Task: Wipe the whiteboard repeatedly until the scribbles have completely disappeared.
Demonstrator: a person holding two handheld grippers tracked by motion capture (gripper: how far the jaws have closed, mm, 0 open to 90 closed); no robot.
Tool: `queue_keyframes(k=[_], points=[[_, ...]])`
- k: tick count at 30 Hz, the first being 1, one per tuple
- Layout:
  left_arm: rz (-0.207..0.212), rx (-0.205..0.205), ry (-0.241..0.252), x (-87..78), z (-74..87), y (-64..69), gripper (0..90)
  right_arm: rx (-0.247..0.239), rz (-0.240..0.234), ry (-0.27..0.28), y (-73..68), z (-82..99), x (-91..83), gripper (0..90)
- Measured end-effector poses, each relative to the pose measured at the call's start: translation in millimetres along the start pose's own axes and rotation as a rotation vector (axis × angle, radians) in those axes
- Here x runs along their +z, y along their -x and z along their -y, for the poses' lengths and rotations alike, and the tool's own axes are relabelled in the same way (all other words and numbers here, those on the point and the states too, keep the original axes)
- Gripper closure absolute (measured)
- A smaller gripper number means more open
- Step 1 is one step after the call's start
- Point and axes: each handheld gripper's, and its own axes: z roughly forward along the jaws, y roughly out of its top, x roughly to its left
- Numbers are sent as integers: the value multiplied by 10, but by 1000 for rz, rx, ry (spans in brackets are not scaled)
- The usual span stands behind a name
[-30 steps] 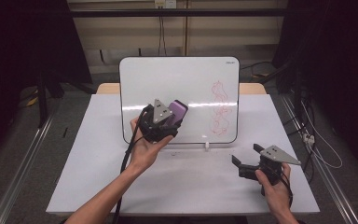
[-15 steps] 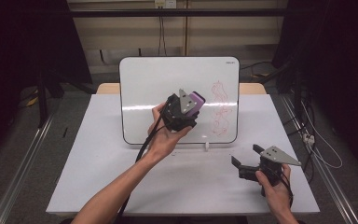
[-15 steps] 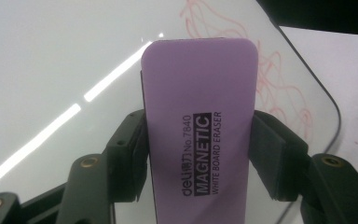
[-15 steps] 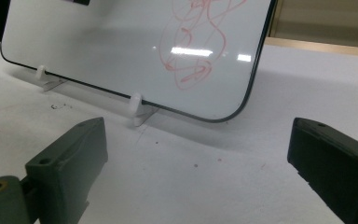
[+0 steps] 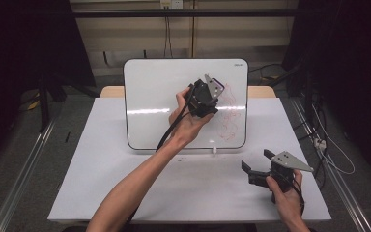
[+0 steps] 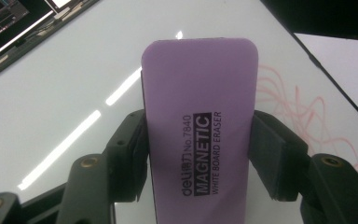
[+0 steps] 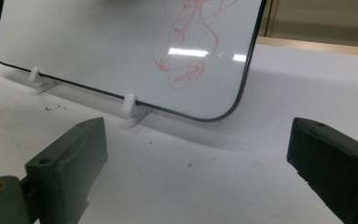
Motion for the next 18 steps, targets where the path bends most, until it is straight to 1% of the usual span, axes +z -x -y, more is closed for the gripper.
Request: queue_keyframes(k=[5, 6, 7, 8, 10, 11, 13, 16, 18], points=[[-10, 15, -19, 127, -77, 15, 414, 3, -10, -4, -11, 8, 4, 46], [-19, 22, -14, 146, -83, 29, 414, 1, -8, -3, -11, 9, 3, 47], [-22, 29, -17, 159, -90, 41, 414, -2, 3, -3, -11, 11, 1, 47], [-25, 32, -10, 177, -95, 52, 414, -5, 9, -3, -11, 11, 1, 48], [-30, 47, -6, 203, -98, 62, 414, -4, 15, 2, -8, 11, -6, 48], [-34, 35, -1, 217, -95, 69, 414, -3, 13, 3, -8, 10, -9, 48], [-37, 39, 3, 242, -92, 74, 414, -4, 14, 2, -11, 13, -12, 48], [-49, 58, 4, 278, -94, 103, 413, -7, 10, 1, -13, 12, -9, 47], [-53, 56, 4, 299, -94, 103, 413, -6, 6, 1, -13, 9, -8, 47]])
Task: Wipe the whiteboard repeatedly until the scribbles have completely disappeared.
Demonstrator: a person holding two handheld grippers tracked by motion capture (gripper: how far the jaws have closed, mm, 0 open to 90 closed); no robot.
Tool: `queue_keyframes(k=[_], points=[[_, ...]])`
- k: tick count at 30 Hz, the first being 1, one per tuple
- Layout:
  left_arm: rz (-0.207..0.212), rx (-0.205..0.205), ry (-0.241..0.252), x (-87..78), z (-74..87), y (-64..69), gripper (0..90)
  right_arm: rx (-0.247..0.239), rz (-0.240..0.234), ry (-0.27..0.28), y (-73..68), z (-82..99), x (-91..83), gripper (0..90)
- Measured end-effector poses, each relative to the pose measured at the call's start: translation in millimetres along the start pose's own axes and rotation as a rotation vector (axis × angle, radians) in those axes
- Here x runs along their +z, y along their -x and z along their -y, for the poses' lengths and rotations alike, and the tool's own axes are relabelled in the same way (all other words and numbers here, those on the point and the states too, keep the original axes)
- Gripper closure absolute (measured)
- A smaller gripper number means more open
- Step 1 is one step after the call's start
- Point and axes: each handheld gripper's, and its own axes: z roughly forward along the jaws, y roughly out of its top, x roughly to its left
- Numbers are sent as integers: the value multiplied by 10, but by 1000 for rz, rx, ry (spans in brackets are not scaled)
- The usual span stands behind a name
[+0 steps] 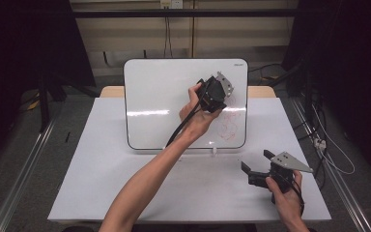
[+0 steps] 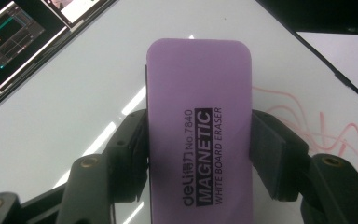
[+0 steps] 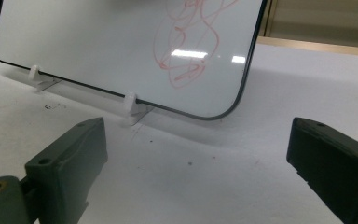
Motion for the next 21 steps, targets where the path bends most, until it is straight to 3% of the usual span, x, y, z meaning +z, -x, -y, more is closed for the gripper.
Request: queue_keyframes(k=[6, 10, 13, 17, 21], points=[[-19, 38, -9, 46, 6, 92, 414, -6, -5, -1, -4, 2, -2, 47], [-1, 47, -18, 67, 12, 173, 414, -7, -6, 0, -1, -1, -3, 47], [4, 90, -23, 66, 17, 252, 413, -4, -5, 3, 9, -3, -9, 47], [3, 64, -10, 77, 22, 195, 412, -1, -9, -2, 5, 3, -7, 47], [-13, 35, -8, 82, -20, 44, 412, -7, -15, -6, -6, 10, -4, 47]])
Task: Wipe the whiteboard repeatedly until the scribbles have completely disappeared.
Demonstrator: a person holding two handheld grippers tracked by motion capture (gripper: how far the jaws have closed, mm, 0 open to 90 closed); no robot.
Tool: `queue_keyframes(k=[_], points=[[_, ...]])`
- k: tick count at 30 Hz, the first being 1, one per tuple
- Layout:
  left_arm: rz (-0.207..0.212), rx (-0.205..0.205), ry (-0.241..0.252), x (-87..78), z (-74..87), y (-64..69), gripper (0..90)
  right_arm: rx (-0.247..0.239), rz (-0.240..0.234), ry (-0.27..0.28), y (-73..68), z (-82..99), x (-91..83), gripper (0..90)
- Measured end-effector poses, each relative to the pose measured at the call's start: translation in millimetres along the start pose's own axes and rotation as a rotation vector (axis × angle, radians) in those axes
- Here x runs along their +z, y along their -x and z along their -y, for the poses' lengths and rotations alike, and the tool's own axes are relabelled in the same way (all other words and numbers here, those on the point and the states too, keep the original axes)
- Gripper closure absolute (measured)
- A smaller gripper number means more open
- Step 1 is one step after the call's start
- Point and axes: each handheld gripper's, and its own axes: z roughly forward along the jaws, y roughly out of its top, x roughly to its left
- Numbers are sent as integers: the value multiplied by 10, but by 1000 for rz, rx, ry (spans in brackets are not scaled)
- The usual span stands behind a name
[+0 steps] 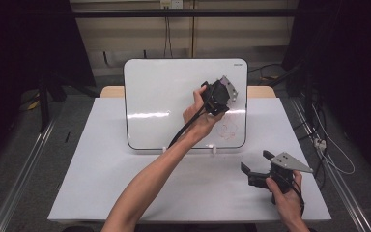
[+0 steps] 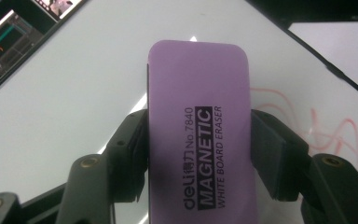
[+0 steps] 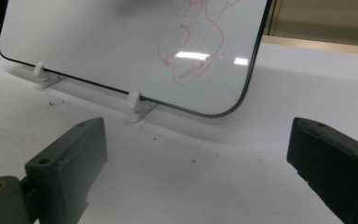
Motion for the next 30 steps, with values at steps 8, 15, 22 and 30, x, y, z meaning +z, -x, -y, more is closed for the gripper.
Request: queue_keyframes(k=[8, 15, 22, 30], points=[[-15, -61, 11, 47, -106, -249, 412, 0, 0, 0, 0, 2, 2, 47], [-8, 28, 2, 66, -113, 33, 413, -2, -4, -2, -9, 1, 10, 47], [24, 79, 4, 76, -73, 309, 413, 8, -9, 0, -1, 2, 11, 47], [5, 7, 10, 102, -186, -26, 412, 4, -10, -2, 4, 6, 13, 47]])
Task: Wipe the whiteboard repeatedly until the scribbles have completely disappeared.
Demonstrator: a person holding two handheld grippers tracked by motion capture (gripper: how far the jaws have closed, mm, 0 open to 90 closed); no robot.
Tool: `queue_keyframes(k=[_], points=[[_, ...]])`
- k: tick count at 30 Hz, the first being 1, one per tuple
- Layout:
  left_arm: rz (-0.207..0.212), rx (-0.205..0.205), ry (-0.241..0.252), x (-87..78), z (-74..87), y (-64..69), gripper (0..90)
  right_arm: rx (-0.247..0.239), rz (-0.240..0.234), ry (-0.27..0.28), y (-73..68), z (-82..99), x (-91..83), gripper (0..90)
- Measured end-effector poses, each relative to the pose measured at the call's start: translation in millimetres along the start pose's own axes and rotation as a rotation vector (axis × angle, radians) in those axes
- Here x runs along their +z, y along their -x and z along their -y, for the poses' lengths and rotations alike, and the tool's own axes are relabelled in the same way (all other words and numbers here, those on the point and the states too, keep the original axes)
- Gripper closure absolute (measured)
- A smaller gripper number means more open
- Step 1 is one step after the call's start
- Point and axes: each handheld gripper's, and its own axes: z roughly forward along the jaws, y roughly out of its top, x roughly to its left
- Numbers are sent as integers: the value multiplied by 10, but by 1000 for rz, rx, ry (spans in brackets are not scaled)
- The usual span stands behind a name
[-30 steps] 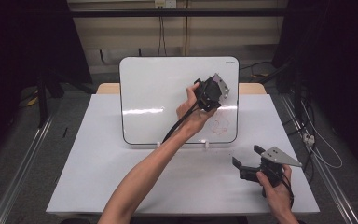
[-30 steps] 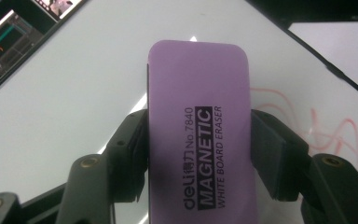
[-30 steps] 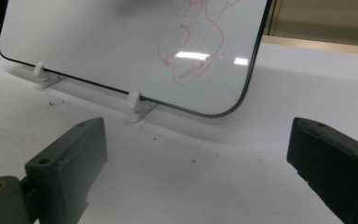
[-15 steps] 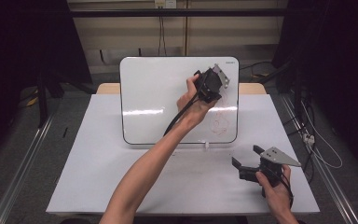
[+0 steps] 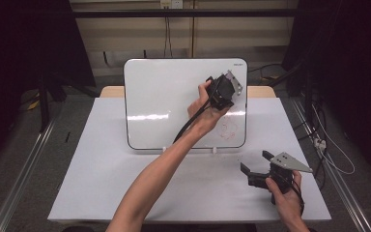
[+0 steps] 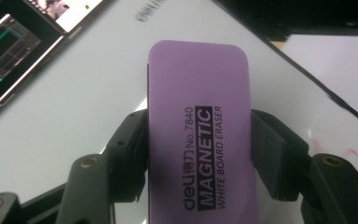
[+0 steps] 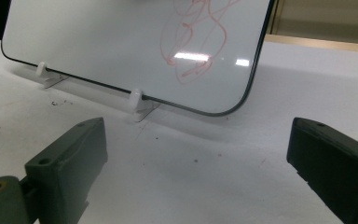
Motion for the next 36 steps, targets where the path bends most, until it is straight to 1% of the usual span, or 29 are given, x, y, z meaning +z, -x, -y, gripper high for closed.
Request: queue_keyframes(k=[3, 4, 6, 7, 8, 11, 12, 14, 15, 17, 18, 19, 20, 22, 24, 26, 27, 28, 29, 32, 35, 36], points=[[-27, -15, 4, -8, -33, -112, 413, -3, 0, 1, -4, -1, -3, 47], [-16, -37, 14, -3, -22, -135, 413, -2, 0, 1, -4, 1, -4, 47], [-16, -35, 6, -10, 4, -125, 413, 0, -1, -1, -3, 4, -2, 47], [-15, -22, 6, -13, 17, -100, 413, 0, 0, -1, -2, 4, -1, 47], [-13, -20, 5, -18, 31, -66, 413, -1, -2, -1, -2, 3, 0, 47], [17, -7, 11, -31, 96, 47, 413, -5, 0, 1, -7, -1, -1, 47], [18, 8, 11, -36, 120, 92, 413, -4, 0, 1, -9, 0, 0, 47], [32, 16, 17, -41, 159, 168, 413, 1, -1, -5, -14, 3, 5, 47], [36, 12, 14, -44, 171, 205, 413, 0, -1, -5, -16, 4, 9, 47], [41, 27, 15, -52, 190, 282, 413, -3, -3, -5, -17, 3, 17, 47], [48, 24, 14, -58, 206, 315, 412, -3, -1, -6, -17, 2, 19, 47], [54, 33, 11, -64, 226, 347, 413, -2, -1, -6, -17, 2, 20, 47], [61, 33, 14, -67, 253, 392, 413, -3, -3, -5, -18, 3, 19, 47], [66, 55, 14, -76, 287, 465, 412, -3, -4, -5, -20, 5, 11, 47], [65, 68, 14, -86, 296, 494, 412, -4, -2, -5, -18, 7, 10, 47], [79, 72, 10, -75, 286, 466, 413, -2, -2, -4, -18, 5, 12, 47], [87, 63, 4, -68, 281, 443, 413, -2, -2, -4, -18, 3, 14, 47], [88, 63, 6, -63, 272, 417, 413, -4, -1, -4, -19, 2, 14, 47], [86, 61, 16, -56, 260, 394, 413, -6, 0, -4, -21, 1, 13, 47], [64, 61, 14, -56, 203, 290, 412, -7, 0, -5, -21, 3, 10, 47], [57, 20, 16, -55, 167, 157, 413, -4, -4, -6, -15, 5, 11, 47], [45, 12, 18, -59, 166, 116, 412, -4, -4, -7, -15, 5, 11, 47]])
